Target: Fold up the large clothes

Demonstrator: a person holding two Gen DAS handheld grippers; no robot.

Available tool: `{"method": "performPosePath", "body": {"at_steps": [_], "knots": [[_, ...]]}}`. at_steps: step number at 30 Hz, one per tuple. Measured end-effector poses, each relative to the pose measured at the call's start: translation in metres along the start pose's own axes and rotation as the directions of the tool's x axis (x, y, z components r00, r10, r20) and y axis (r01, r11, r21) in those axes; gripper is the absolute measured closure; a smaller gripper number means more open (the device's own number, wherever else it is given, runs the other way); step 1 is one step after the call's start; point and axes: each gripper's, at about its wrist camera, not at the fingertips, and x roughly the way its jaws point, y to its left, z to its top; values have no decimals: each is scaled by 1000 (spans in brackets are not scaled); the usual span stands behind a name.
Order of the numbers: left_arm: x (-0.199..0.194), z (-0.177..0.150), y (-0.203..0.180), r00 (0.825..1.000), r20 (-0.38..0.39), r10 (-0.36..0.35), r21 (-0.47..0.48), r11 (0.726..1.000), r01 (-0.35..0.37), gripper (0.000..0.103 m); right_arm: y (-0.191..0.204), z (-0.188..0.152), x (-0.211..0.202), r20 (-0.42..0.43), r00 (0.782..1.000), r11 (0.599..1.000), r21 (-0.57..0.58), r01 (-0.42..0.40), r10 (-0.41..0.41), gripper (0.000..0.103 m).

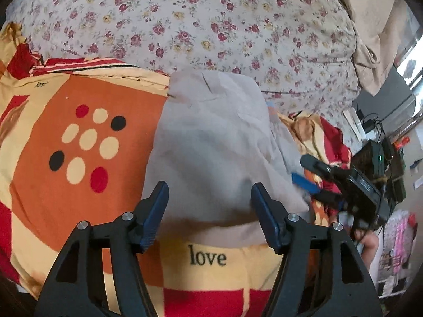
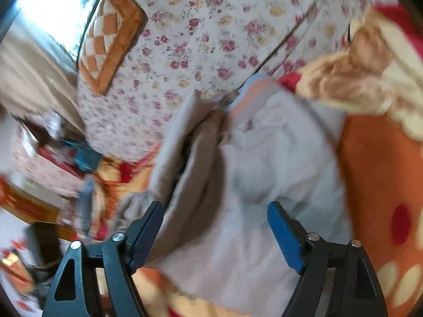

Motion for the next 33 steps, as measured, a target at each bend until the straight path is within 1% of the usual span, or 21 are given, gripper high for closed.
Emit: {"method": "performPosePath", "body": {"at_steps": [1,4,6,10,13,18,21,25,27,30,33], "knots": [[2,2,0,1000,-2,1,-4,1000,-1,38,-1,-2,3,-12,999,999,21,-32,32,22],[4,10,3,1000,14,3,-37,999,-2,38,6,-9,12,-54,996,997,23,-70,71,21],[8,19,7,1000,19,23,-45,999,-22,38,14,-15,16,-79,994,997,-1,-73,73,21],[20,26,14,998,-3,55,-61,997,-55,38,27,-25,25,-113,991,996,-38,-78,73,21],[29,24,17,996,-6,90,-45,995,-90,38,37,-30,29,-121,990,994,-70,-77,69,21],[43,19,21,992,-30,121,-28,992,-122,38,51,-36,34,-109,992,990,-123,-68,55,21],[48,14,23,990,-44,133,-15,991,-134,38,53,-37,38,-98,994,991,-125,-54,42,20],[40,0,25,995,-49,83,-25,996,-85,38,48,-36,43,-85,996,992,-124,-9,-1,20],[33,-8,23,998,-50,43,-19,999,-44,38,43,-35,42,-80,997,994,-112,5,-14,20],[23,-16,16,999,-39,-2,-8,1000,2,38,43,-31,40,-66,998,997,-79,-21,15,20],[17,-21,9,999,-36,-30,7,1000,31,38,47,-25,36,-44,998,996,-69,-54,51,19]]}}
